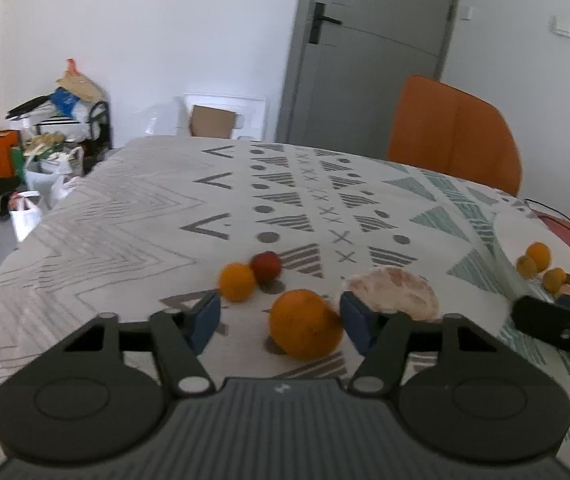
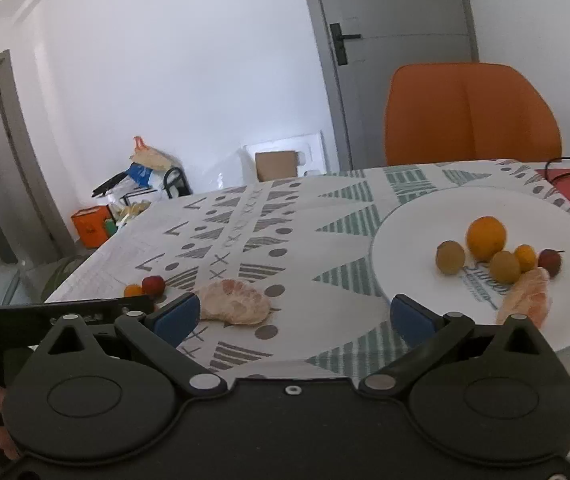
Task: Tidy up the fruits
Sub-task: 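Grasp the large orange with the left gripper while the right gripper grasps the other pomelo segment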
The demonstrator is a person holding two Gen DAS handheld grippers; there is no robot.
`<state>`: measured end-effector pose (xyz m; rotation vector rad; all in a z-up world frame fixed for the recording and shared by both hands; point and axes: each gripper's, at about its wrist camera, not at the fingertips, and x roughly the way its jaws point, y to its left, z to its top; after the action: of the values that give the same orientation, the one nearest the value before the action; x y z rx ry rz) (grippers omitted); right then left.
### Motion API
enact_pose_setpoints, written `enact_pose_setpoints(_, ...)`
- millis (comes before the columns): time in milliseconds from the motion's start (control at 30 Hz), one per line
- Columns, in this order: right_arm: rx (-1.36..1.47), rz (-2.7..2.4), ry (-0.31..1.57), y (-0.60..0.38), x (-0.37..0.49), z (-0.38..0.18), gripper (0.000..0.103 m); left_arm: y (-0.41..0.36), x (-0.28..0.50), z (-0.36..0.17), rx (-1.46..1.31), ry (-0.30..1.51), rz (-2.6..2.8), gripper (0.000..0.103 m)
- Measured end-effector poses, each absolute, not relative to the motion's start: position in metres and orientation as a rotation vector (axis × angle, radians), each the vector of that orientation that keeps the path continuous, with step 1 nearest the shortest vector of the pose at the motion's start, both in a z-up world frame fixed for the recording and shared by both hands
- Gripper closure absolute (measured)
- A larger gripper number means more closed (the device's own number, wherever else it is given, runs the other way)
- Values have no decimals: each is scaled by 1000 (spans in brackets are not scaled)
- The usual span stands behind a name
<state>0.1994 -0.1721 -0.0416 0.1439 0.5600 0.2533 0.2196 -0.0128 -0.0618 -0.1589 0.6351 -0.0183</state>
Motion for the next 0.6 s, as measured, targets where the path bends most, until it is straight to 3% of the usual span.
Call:
enact_pose_setpoints(33,139,261,563,-170,201,-42,0,-13,220,-63,-178,636,-62,67)
enact_pose_setpoints(233,103,322,574,-155,207,-41,5,-17,221,-61,-199,649,-75,67)
enact_pose_setpoints(600,85,360,626,-128,232,-50,3,10,212,-54,-226,621,-3,67)
